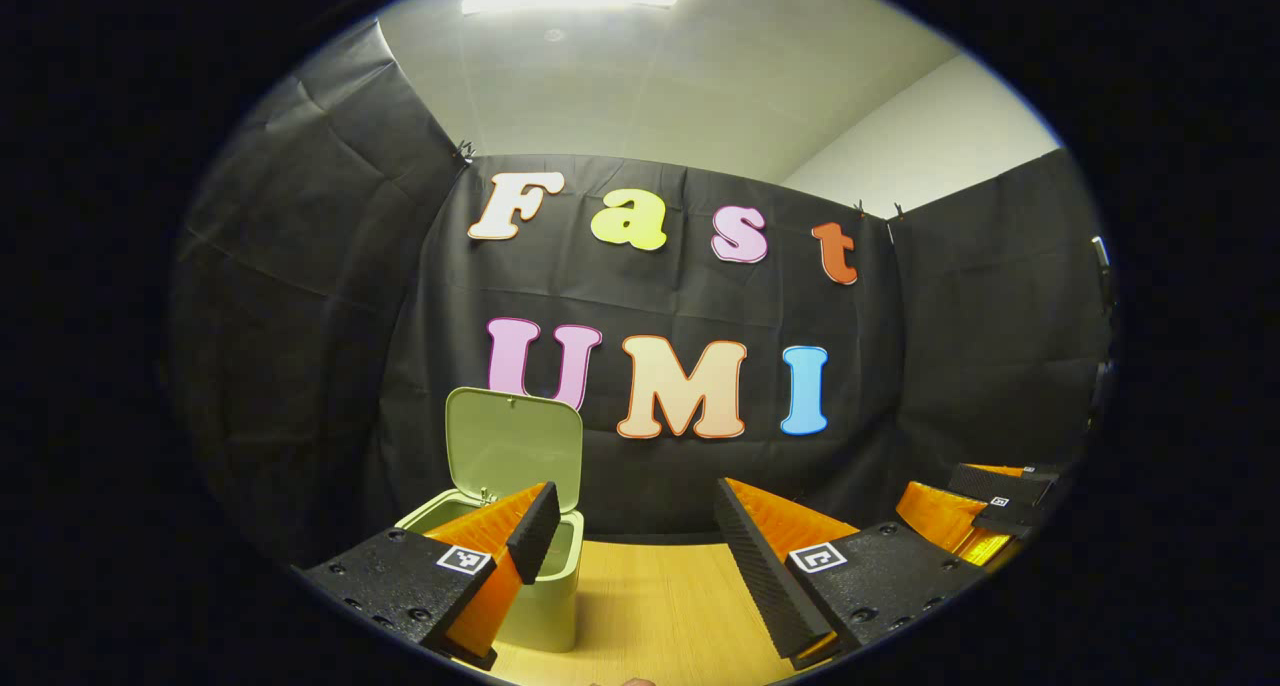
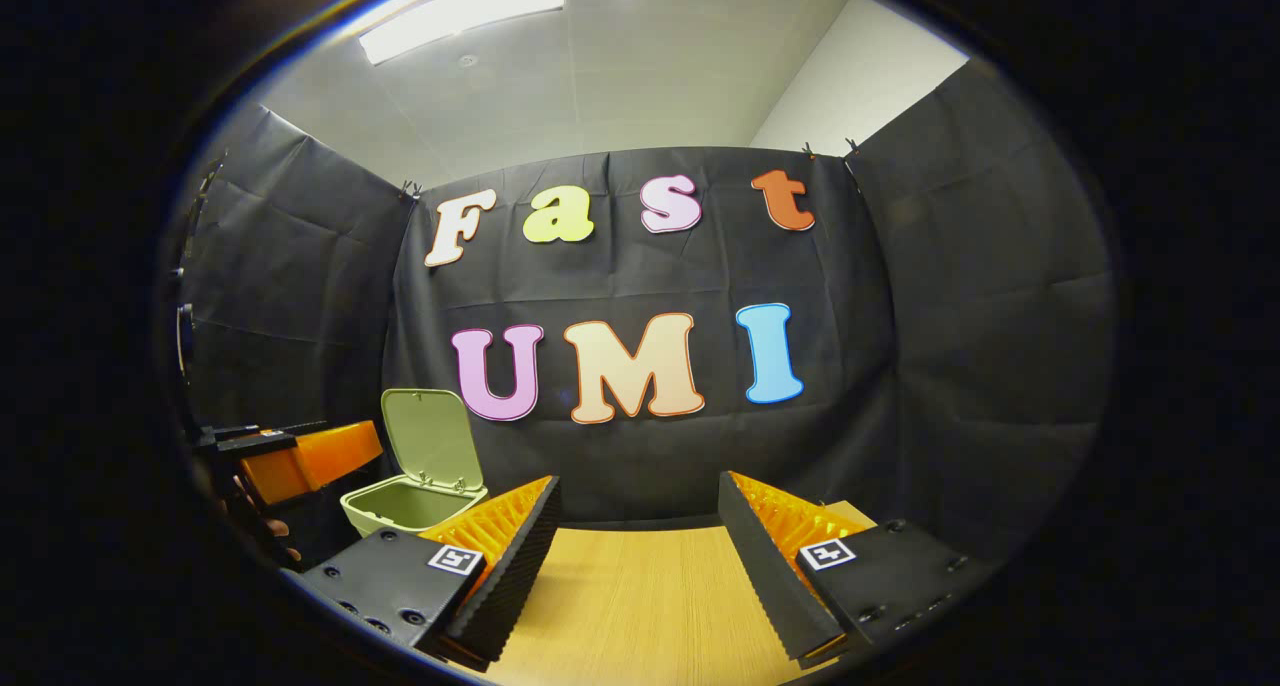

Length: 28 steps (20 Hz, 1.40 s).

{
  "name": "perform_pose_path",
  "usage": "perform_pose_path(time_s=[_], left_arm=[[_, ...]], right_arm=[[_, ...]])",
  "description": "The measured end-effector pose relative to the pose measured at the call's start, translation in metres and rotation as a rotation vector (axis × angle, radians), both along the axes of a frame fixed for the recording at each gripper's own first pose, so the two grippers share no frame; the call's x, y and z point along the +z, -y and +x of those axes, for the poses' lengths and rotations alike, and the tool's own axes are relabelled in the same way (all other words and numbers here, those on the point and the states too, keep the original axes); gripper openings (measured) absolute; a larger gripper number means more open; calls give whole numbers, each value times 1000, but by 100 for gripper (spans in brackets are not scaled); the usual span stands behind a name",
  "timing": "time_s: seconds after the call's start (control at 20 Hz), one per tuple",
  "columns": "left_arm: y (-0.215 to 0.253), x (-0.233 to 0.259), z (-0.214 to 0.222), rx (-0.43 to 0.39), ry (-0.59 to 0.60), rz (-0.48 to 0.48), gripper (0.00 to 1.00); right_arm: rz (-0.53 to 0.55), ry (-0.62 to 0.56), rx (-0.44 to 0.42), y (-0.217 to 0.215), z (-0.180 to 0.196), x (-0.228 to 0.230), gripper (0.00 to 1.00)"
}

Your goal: Press the lid of the desktop garbage bin to open it, pick up the crumpled paper on the desktop and throw it into the bin, then pick up the pop can on the desktop and drop it into the bin, and finally close the garbage bin lid.

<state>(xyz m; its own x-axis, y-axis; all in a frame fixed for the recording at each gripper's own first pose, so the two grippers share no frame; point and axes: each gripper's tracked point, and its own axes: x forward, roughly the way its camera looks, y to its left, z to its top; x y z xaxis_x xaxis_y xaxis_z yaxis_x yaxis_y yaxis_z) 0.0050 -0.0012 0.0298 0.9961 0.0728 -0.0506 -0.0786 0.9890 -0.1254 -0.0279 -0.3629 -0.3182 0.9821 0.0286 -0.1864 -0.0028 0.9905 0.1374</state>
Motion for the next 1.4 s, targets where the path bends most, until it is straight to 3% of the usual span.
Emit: perform_pose_path(time_s=[0.5,1.05,1.15,1.4], left_arm=[[-118,23,95,79,-30,80,92],[-172,14,220,43,-68,123,92],[-171,2,237,23,-107,66,92],[-181,-29,261,10,-212,118,91]], right_arm=[[6,36,-35,-12,12,24,99],[-23,45,-99,-10,23,34,99],[-23,40,-110,-9,24,32,99],[-28,35,-133,-5,30,30,99]])
